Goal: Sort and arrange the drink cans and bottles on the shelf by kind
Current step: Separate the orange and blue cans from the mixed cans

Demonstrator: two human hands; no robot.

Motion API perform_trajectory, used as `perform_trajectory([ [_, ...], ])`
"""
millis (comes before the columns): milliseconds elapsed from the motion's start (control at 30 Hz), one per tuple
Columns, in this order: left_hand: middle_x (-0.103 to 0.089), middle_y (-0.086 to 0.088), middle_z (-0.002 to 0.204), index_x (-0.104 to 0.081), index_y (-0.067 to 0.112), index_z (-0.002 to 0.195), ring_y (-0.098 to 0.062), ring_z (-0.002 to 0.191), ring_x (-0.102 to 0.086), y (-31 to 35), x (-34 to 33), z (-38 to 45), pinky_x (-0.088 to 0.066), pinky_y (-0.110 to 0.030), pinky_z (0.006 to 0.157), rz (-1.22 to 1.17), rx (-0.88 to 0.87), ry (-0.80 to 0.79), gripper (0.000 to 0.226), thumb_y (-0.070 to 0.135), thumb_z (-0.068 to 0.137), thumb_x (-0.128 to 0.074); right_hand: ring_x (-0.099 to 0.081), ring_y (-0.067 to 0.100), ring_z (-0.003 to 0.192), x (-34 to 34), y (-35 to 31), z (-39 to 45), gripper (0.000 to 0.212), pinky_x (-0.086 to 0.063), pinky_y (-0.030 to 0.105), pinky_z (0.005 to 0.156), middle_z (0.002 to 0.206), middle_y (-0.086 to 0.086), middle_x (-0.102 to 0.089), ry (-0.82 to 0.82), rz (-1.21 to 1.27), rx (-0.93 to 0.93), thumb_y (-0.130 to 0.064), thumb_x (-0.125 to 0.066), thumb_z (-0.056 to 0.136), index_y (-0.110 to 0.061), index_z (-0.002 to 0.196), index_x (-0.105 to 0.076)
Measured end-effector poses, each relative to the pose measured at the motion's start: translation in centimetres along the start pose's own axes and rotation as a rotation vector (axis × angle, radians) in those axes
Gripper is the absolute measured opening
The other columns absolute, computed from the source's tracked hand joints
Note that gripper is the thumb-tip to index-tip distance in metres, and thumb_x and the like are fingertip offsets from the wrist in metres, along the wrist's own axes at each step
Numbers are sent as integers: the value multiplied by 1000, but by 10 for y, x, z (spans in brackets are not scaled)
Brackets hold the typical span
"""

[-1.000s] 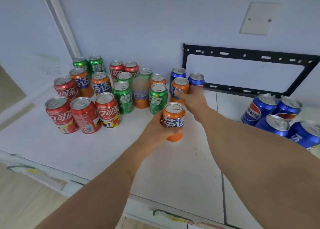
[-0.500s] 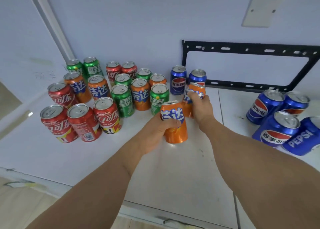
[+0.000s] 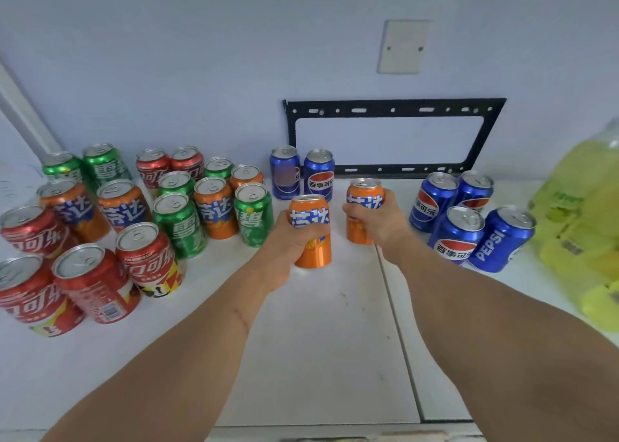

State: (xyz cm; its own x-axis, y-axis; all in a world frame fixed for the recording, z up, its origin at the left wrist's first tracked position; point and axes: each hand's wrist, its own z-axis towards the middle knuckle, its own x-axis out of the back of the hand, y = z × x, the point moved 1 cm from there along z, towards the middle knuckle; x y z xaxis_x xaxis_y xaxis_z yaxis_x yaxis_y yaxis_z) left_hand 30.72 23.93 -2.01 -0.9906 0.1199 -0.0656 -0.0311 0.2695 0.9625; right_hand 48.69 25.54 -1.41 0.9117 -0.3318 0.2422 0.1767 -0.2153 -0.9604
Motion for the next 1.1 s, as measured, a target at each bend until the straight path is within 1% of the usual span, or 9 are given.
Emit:
perform_trajectory([
  [200,-65,1,116,-51,27,124,-21,107,-62,-5,8,11,-48,-45,98,29,39,34,67,21,68,-87,-56,17,105,-10,4,6,81,-44,31,82,119,-4,-56,-25,15,6,-29,-85,73,-29,139,-38],
  [333,-64,5,113,-50,29,121,-13,101,-60,1,8,14,-45,-36,88,43,-12,36,60,19,72,-85,-56,19,110,-10,7,6,84,-45,31,85,124,-2,-57,-39,3,16,-27,-85,73,-29,141,-36],
  [467,-64,8,108,-52,30,118,-4,93,-59,11,4,13,-44,-32,86,109,-85,10,55,16,75,-83,-54,21,116,-1,7,1,88,-47,41,100,128,-2,-55,-66,-90,-19,-27,-86,73,-24,144,-34],
  [567,-62,8,111,-51,27,127,-5,91,-58,17,-1,16,-46,-35,87,166,-119,24,61,16,76,-83,-53,24,121,8,11,-10,96,-45,36,100,137,4,-52,-55,-215,-84,-34,-85,73,-16,148,-29],
  [700,-60,4,124,-48,24,136,-16,107,-57,12,-5,21,-45,-37,91,226,-138,46,72,15,74,-84,-58,26,105,15,16,-31,55,-48,33,81,115,9,-58,-2,-672,-130,-40,-67,88,-7,128,-50],
  [767,-61,3,125,-47,24,135,-18,111,-57,6,-6,22,-45,-41,99,230,-141,53,75,13,72,-85,-59,23,93,14,16,-42,34,-48,32,74,103,6,-60,-55,-933,-34,-36,-54,95,-11,118,-56],
  [867,-58,5,122,-45,24,138,-17,113,-54,4,-8,22,-42,-41,103,247,-143,56,77,12,73,-84,-59,22,89,11,12,-58,29,-48,32,69,100,5,-63,-118,-1150,142,-35,-45,97,-15,112,-61],
  [1000,-55,6,119,-44,22,138,-16,110,-52,8,-7,19,-41,-39,102,280,-126,36,76,13,74,-84,-58,22,84,5,-3,-73,29,-44,31,64,96,4,-64,-176,-1238,348,-38,-41,98,-18,103,-62],
  [1100,-58,3,122,-45,21,135,-17,108,-56,15,-3,16,-44,-36,92,299,-138,11,73,16,74,-85,-59,22,81,-1,-22,-79,26,-44,31,64,87,1,-62,-104,-1207,504,-37,-40,97,-21,94,-60],
])
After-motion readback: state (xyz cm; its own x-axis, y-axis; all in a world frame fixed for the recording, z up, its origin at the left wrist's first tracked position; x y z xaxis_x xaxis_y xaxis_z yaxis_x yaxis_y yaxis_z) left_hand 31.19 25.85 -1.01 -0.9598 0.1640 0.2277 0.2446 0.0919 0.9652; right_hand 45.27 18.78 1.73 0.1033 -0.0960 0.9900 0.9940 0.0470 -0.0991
